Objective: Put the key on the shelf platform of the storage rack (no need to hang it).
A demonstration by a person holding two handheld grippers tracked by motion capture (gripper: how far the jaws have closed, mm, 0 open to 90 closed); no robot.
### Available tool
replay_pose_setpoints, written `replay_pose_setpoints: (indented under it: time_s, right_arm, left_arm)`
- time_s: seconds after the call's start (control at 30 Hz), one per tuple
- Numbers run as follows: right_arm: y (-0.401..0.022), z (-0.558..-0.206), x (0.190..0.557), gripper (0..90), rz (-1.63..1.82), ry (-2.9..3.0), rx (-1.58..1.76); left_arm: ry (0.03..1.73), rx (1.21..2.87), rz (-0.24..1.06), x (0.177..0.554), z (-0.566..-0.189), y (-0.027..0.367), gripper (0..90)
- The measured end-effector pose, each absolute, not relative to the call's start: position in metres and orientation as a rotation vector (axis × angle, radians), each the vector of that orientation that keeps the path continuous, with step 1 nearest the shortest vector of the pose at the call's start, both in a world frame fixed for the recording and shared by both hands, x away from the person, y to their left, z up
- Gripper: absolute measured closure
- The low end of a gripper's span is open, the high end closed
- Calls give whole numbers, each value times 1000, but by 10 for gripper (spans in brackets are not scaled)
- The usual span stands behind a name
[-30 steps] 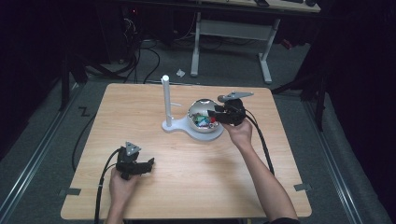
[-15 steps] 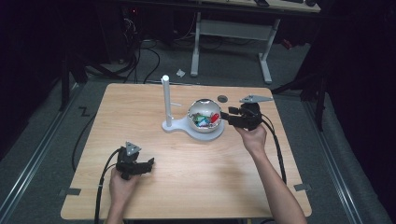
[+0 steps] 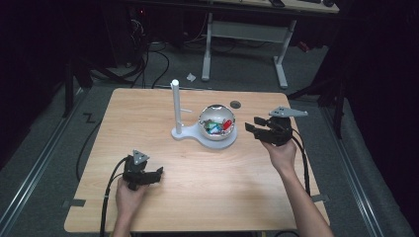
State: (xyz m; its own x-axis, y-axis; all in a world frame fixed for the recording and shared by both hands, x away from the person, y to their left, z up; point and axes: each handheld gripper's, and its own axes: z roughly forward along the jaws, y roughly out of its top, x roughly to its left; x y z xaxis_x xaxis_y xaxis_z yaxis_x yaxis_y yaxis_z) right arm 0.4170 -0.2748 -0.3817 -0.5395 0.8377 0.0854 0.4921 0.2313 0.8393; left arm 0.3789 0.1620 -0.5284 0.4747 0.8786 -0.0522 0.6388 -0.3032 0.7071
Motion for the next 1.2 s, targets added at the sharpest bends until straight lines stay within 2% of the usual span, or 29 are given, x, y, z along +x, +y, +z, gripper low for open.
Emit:
replay_pose_setpoints:
  time_s: [1.2]
  right_arm:
    - [-312, -384, 344, 509, 1288, 1991, 1248]
  left_arm:
    - [1254, 2050, 459, 379, -528, 162, 177]
